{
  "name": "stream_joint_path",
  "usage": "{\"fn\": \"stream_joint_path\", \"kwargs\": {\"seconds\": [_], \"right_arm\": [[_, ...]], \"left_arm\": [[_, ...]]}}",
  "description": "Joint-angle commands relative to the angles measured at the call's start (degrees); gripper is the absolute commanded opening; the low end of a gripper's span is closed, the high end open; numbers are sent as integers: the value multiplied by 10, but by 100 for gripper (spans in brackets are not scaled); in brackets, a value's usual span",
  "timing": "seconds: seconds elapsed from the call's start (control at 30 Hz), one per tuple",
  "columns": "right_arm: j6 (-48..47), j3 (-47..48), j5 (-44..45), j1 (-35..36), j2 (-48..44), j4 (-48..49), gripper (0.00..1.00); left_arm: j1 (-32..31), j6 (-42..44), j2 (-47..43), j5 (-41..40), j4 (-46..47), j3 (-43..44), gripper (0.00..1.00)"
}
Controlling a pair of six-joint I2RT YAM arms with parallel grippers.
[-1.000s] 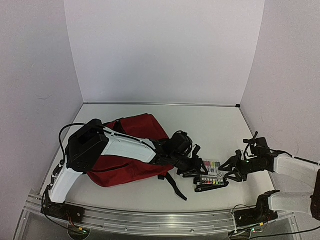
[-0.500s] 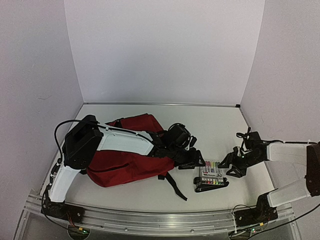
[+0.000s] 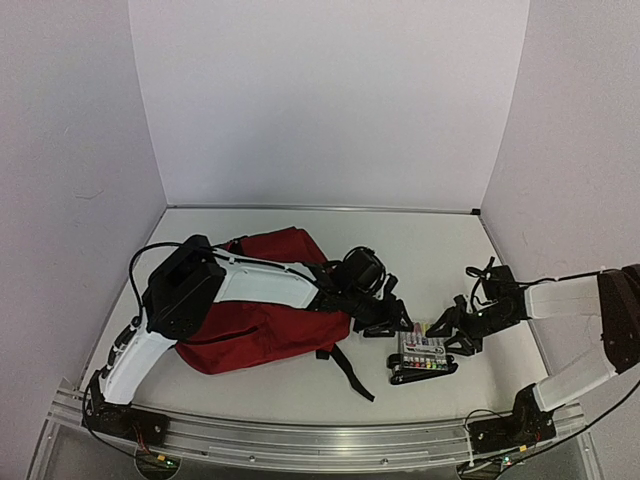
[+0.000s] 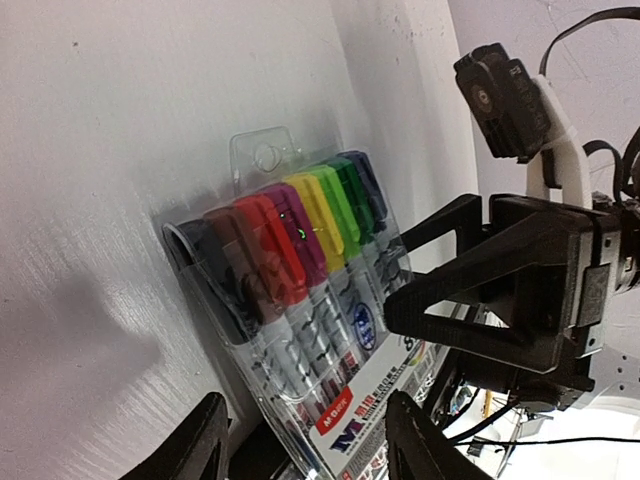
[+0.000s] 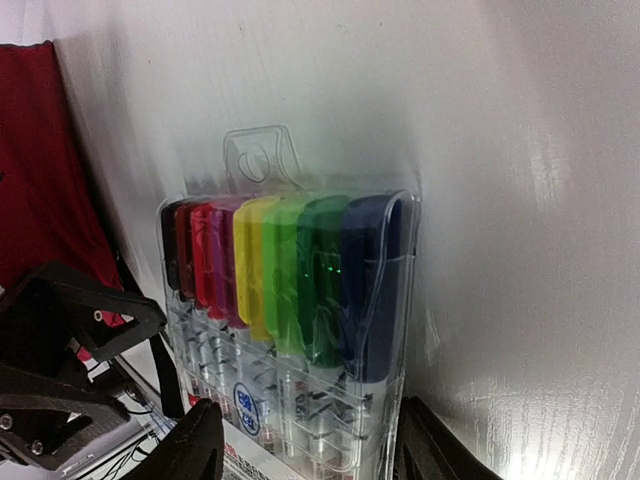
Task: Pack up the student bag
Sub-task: Pick up the stationery from the center of the board.
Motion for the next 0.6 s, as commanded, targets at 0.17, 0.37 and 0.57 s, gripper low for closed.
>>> {"fn": "stream_joint_path", "kwargs": {"seconds": [0.17, 0.37, 0.57], "right_arm": [[19, -16, -53, 3, 29, 73, 52], [55, -32, -79, 2, 12, 112, 37], [123, -38, -81, 3, -69, 127, 13]], "left_arm": [[-2, -16, 37, 48, 16, 42, 48], [-2, -25, 39, 59, 31, 41, 40], [-2, -14, 9, 47, 38, 34, 39]]}}
